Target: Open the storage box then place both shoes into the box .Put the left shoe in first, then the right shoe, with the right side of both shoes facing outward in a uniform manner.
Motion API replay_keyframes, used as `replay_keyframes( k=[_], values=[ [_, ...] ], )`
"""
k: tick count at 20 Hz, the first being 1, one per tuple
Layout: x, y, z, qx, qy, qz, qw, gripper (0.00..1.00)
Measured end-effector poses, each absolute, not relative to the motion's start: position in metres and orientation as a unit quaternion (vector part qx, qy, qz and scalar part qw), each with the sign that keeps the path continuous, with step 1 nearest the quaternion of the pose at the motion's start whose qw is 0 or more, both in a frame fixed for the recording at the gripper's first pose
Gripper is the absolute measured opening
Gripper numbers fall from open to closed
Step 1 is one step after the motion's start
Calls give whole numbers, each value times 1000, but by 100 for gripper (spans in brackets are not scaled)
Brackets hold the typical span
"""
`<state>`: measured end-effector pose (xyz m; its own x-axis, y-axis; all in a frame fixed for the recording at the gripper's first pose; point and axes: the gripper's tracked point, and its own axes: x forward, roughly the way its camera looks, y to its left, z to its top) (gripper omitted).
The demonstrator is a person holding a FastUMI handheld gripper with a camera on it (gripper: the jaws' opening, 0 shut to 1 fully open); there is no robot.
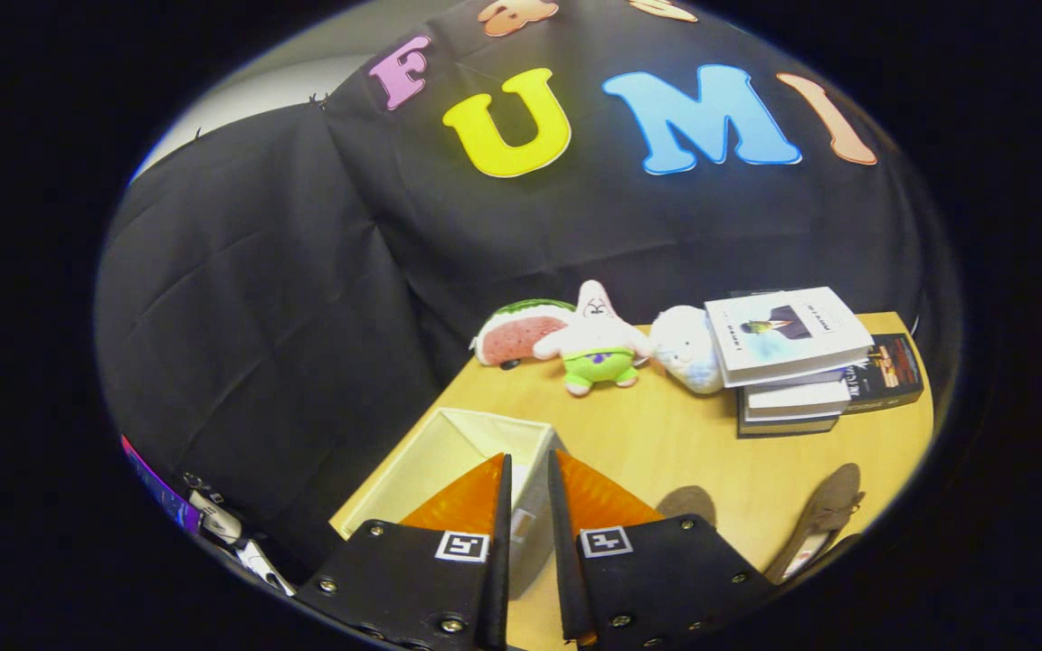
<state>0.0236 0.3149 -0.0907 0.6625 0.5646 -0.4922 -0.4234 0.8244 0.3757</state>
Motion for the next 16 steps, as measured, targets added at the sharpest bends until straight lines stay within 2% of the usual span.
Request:
replay_keyframes(
  k=[5,16],
  values=[
    [-5,253,-152,94,355,215,905,23],
    [-35,204,-246,91,455,167,870,23]
  ],
)
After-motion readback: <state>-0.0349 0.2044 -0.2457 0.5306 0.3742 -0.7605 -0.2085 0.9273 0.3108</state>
